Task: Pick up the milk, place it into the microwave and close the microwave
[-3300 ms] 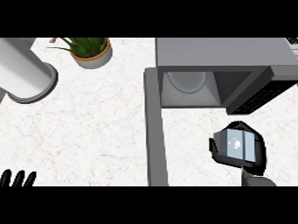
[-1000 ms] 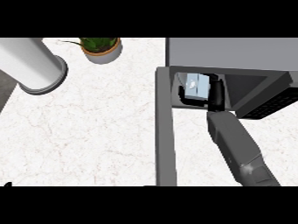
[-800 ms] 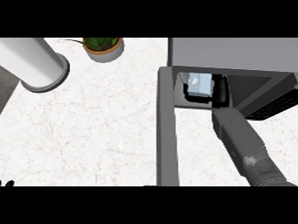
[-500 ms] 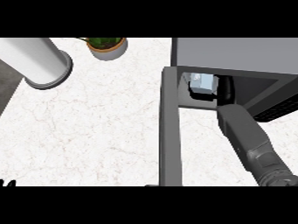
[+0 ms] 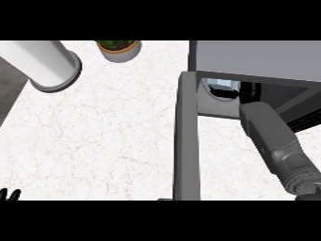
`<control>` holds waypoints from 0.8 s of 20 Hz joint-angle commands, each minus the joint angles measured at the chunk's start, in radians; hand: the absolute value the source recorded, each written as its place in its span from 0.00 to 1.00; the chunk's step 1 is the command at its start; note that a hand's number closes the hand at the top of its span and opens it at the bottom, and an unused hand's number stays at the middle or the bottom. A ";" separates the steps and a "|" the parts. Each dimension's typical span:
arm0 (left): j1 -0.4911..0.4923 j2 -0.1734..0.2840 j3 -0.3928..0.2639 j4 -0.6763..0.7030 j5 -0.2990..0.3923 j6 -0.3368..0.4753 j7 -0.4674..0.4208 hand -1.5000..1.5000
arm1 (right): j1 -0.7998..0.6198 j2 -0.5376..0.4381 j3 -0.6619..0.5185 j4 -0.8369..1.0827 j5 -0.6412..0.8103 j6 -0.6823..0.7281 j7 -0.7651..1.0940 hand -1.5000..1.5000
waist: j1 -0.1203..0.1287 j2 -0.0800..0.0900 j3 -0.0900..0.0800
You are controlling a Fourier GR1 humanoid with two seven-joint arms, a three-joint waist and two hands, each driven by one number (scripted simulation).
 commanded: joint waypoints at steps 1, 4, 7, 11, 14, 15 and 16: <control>0.003 0.003 0.007 0.013 0.002 -0.011 -0.011 0.00 | -0.013 0.007 -0.049 -0.013 -0.038 -0.029 -0.055 1.00 | 0.015 0.004 0.001; -0.025 0.005 0.014 0.016 -0.007 0.006 -0.001 0.00 | -0.032 -0.030 -0.053 -0.024 -0.026 -0.066 -0.093 1.00 | 0.008 0.006 0.000; -0.038 -0.006 -0.017 0.022 -0.022 0.013 0.021 0.00 | -0.047 -0.013 -0.040 0.009 0.004 -0.179 -0.075 1.00 | 0.019 0.012 0.000; -0.076 0.005 -0.001 0.032 -0.008 0.016 0.027 0.00 | -0.073 -0.018 -0.051 0.018 0.012 -0.287 -0.057 1.00 | 0.025 0.015 -0.001; -0.085 0.025 0.016 0.038 -0.002 0.006 0.030 0.00 | -0.092 -0.038 -0.059 0.025 0.015 -0.298 -0.041 1.00 | 0.038 0.020 0.000; -0.083 0.012 0.006 0.056 0.000 0.008 0.029 0.00 | -0.079 -0.042 -0.065 0.025 0.012 -0.287 -0.050 1.00 | 0.034 0.020 0.000; -0.073 0.016 0.015 0.063 0.000 -0.005 0.009 0.00 | -0.080 -0.042 -0.065 0.025 0.016 -0.297 -0.053 1.00 | 0.043 0.017 -0.001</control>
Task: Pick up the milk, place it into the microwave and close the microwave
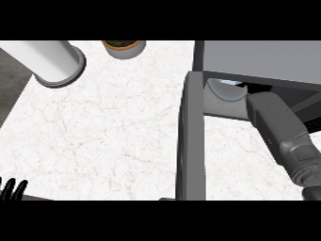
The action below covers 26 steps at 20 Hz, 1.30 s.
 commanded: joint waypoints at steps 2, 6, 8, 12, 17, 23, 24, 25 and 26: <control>-0.007 0.009 -0.003 0.015 -0.007 -0.017 -0.006 0.00 | -0.026 -0.010 -0.018 0.009 0.000 -0.094 -0.009 1.00 | 0.013 -0.003 -0.003; -0.026 0.018 0.000 -0.011 -0.019 -0.010 -0.001 0.00 | 0.084 -0.082 0.073 0.149 0.107 -0.335 0.260 0.00 | 0.035 0.024 -0.015; -0.020 0.016 -0.003 -0.012 -0.022 -0.008 0.003 0.00 | 0.113 -0.067 0.112 0.150 0.150 -0.364 0.325 0.00 | 0.042 0.021 -0.013; -0.065 0.014 -0.001 0.023 -0.020 0.004 0.012 0.00 | 0.007 -0.004 0.184 0.143 0.221 -0.162 0.281 0.00 | 0.043 0.006 -0.003; -0.070 0.020 0.006 0.036 -0.028 -0.001 0.004 0.00 | -0.021 0.043 0.195 0.145 0.232 -0.095 0.275 0.00 | 0.042 0.003 -0.002; -0.079 0.011 -0.001 0.037 -0.037 0.005 0.003 0.00 | -0.040 0.074 0.188 0.136 0.225 -0.005 0.266 0.00 | 0.032 0.002 -0.001; -0.067 0.009 0.001 0.037 -0.033 -0.006 -0.014 0.00 | -0.047 0.080 0.193 0.144 0.229 0.010 0.274 0.00 | 0.042 0.000 -0.002; -0.080 0.002 -0.008 0.034 -0.045 0.005 -0.011 0.00 | -0.045 0.079 0.192 0.137 0.229 0.037 0.259 0.00 | 0.039 0.005 -0.001; -0.108 0.006 -0.003 0.047 -0.042 0.014 0.002 0.00 | -0.066 0.099 0.189 0.131 0.225 0.048 0.267 0.00 | 0.021 0.001 -0.002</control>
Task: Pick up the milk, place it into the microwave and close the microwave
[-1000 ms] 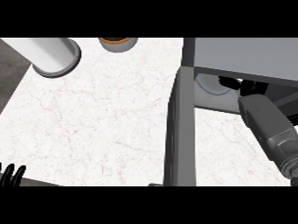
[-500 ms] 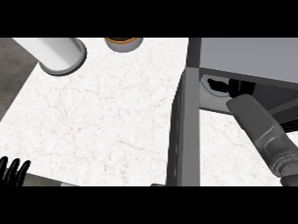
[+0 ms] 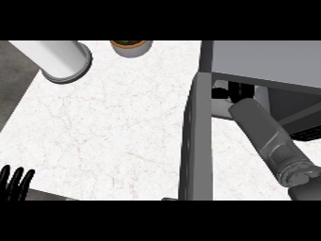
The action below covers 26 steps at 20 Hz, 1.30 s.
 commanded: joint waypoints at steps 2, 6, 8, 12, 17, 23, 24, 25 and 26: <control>0.000 0.004 0.006 -0.005 0.001 -0.003 -0.002 0.00 | -0.002 0.043 -0.037 -0.035 -0.037 0.080 -0.022 0.00 | -0.013 -0.004 0.002; 0.020 -0.009 -0.004 -0.001 -0.018 -0.005 -0.021 0.00 | 0.024 0.057 -0.107 -0.104 -0.106 0.161 -0.101 0.00 | -0.039 -0.015 0.003; 0.021 0.010 0.019 0.020 0.003 -0.024 -0.028 0.00 | 0.037 0.057 -0.132 -0.114 -0.129 0.203 -0.124 0.00 | -0.049 -0.018 0.001; 0.018 -0.004 0.019 0.042 -0.023 -0.015 -0.048 0.00 | 0.111 0.070 -0.182 -0.134 -0.179 0.304 -0.219 0.00 | -0.082 -0.027 0.000; 0.050 0.015 0.044 -0.016 0.018 -0.021 -0.020 0.00 | 0.192 0.101 -0.234 -0.140 -0.232 0.413 -0.322 0.00 | -0.099 -0.039 0.000; 0.058 -0.031 -0.006 -0.023 -0.023 0.001 -0.010 0.00 | 0.246 0.092 -0.254 -0.132 -0.249 0.530 -0.416 0.00 | -0.127 -0.052 -0.003; 0.075 -0.027 0.012 -0.026 -0.010 -0.001 -0.010 0.00 | 0.304 0.124 -0.250 -0.135 -0.246 0.514 -0.481 0.00 | -0.132 -0.055 -0.003; 0.053 -0.012 0.020 -0.060 0.019 0.014 0.040 0.00 | 0.272 0.121 -0.270 -0.134 -0.262 0.498 -0.460 0.00 | -0.125 -0.050 -0.002; 0.067 -0.028 0.006 -0.026 -0.017 -0.004 -0.008 0.00 | 0.301 0.127 -0.264 -0.136 -0.254 0.505 -0.492 0.00 | -0.133 -0.055 -0.004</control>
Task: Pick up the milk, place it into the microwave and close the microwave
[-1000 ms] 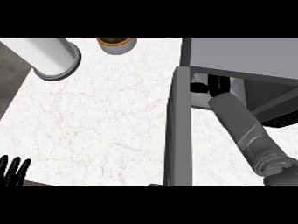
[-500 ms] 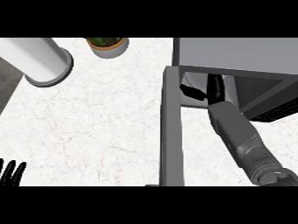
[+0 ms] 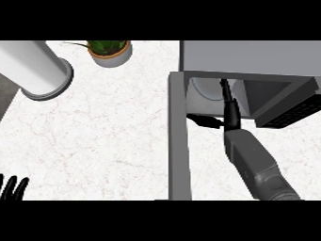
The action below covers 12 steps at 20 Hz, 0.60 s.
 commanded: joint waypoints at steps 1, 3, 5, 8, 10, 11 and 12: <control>0.083 -0.017 -0.025 -0.047 -0.019 -0.016 0.002 0.00 | 0.080 0.011 -0.009 -0.007 -0.011 0.073 -0.103 0.00 | -0.021 -0.014 -0.001; 0.059 -0.003 -0.005 -0.027 0.006 -0.021 0.017 0.00 | 0.107 0.019 -0.011 -0.013 -0.011 0.097 -0.150 0.00 | -0.023 -0.013 -0.001; 0.100 -0.055 -0.050 -0.056 -0.070 0.008 -0.002 0.00 | 0.100 0.022 -0.003 -0.027 -0.010 0.121 -0.121 0.00 | -0.032 -0.019 -0.002; 0.048 -0.034 -0.043 -0.028 -0.077 0.002 0.024 0.00 | 0.157 -0.012 0.013 -0.048 -0.006 0.227 -0.121 0.00 | -0.048 -0.022 -0.003; 0.049 -0.024 -0.036 0.015 -0.086 -0.029 -0.012 0.00 | 0.209 0.029 0.037 -0.074 0.002 0.274 -0.156 0.00 | -0.055 -0.026 -0.004; 0.008 -0.001 -0.025 0.007 -0.067 -0.025 0.037 0.00 | 0.226 -0.007 0.037 -0.061 0.006 0.290 -0.153 0.00 | -0.053 -0.023 -0.003; 0.087 -0.004 -0.037 -0.004 -0.096 -0.062 -0.011 0.00 | 0.246 -0.005 0.050 -0.093 0.009 0.300 -0.130 0.00 | -0.056 -0.028 -0.004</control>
